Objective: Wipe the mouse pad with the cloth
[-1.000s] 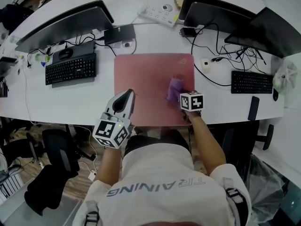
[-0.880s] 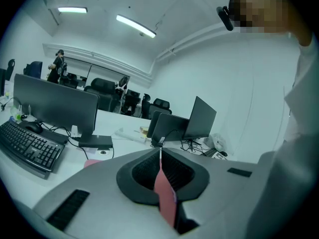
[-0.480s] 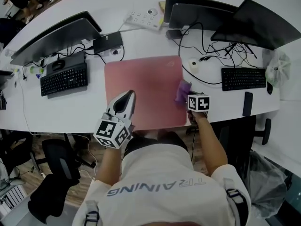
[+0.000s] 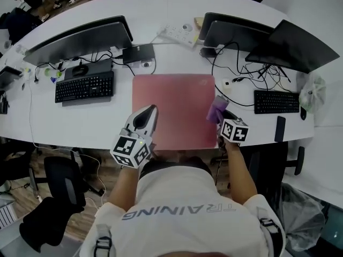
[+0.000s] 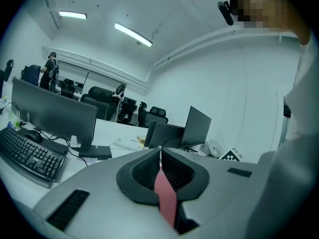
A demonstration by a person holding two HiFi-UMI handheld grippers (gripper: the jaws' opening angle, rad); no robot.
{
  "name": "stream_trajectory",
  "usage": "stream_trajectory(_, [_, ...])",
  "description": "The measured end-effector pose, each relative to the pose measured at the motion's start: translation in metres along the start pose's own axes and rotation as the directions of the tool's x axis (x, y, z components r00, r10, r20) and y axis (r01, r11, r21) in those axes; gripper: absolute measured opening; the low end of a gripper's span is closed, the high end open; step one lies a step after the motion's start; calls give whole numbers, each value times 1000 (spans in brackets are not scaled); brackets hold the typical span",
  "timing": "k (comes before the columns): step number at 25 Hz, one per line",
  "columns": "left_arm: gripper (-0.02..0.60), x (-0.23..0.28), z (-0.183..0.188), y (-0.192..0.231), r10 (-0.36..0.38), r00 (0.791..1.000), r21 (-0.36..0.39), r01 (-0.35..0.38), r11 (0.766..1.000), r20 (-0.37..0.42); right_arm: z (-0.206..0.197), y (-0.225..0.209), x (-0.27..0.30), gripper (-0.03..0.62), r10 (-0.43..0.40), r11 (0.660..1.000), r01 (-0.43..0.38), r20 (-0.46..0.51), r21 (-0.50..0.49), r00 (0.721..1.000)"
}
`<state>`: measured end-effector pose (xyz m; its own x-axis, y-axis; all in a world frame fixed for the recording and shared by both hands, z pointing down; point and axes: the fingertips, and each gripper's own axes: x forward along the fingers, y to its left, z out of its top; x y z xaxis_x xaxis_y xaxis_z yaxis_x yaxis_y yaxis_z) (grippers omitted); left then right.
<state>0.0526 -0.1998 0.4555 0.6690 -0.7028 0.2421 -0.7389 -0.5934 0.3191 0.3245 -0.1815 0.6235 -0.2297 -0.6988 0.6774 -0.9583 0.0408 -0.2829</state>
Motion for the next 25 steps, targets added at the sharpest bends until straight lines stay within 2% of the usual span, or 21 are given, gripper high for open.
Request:
stream_trajectory(3, [38, -22, 7, 6, 5, 1000, 3, -5, 1000, 26, 24, 52, -15, 87, 63, 997, -59, 86, -44, 994])
stream_trajectory(6, [38, -46, 17, 12, 10, 998, 14, -11, 1000, 62, 44, 107, -29, 88, 139, 987, -127, 128, -98, 982])
stream_trajectory(12, [38, -99, 30, 38, 57, 992, 19, -60, 998, 117, 48, 220, -33, 88, 294, 943, -272, 97, -193, 951])
stream_trajectory(20, [38, -173, 25, 78, 134, 979, -1, -135, 991, 154, -25, 359, 12, 88, 437, 874, -446, -89, -191, 895])
stream_trajectory(23, [38, -195, 23, 88, 149, 976, -7, -150, 989, 161, -68, 399, 34, 88, 466, 854, -497, -196, -153, 863])
stream_trajectory(25, [38, -206, 20, 93, 149, 976, -9, -150, 989, 159, -95, 418, 50, 89, 456, 853, -500, -252, -149, 854])
